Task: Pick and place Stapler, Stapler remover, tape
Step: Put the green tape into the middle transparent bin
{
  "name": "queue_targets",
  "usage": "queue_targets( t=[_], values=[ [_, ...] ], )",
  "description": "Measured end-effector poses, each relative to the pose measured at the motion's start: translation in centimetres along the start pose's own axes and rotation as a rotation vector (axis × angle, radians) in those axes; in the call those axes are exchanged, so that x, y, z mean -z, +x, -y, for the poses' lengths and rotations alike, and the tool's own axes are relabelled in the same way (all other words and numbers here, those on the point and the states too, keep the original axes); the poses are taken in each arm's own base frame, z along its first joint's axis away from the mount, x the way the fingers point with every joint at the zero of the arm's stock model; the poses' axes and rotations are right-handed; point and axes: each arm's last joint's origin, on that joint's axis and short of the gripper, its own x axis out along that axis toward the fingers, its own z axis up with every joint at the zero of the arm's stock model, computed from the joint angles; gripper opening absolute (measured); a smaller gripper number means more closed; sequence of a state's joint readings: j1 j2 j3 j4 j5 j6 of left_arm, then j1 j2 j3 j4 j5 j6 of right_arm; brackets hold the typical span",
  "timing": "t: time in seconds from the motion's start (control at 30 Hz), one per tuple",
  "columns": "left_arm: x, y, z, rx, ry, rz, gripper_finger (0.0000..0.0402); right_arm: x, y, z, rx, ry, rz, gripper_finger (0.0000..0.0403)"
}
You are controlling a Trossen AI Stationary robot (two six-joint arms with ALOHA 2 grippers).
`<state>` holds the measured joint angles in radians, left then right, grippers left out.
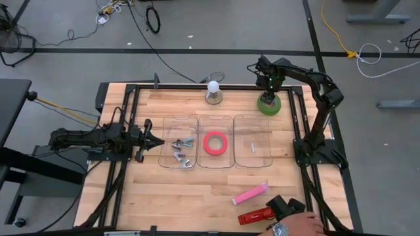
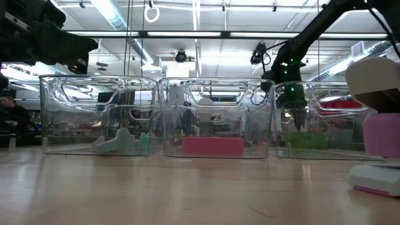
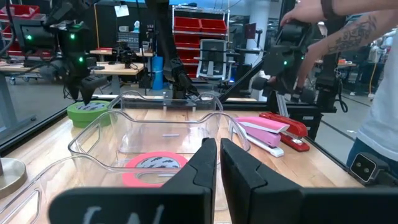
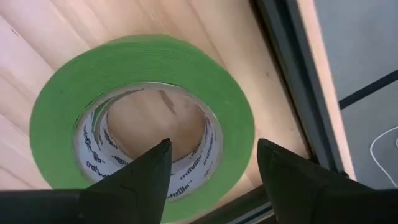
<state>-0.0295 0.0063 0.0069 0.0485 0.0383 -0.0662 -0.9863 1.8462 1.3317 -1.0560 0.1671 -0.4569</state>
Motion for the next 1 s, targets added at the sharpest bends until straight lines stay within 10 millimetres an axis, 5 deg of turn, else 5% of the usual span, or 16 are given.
queue_targets(
  t=[0.5,1.0],
  values=[
    [0.0,0.0,0.0,0.000,0.000,0.000,0.0025,-0.6,1.5,0.1,0.012,-0.013,-0.038,0.0236],
    [0.0,0.0,0.0,0.000,0.000,0.000,0.0025,-0.5,1.1,0.0,0.058,-0.004,-0.048,0.0193]
  ],
)
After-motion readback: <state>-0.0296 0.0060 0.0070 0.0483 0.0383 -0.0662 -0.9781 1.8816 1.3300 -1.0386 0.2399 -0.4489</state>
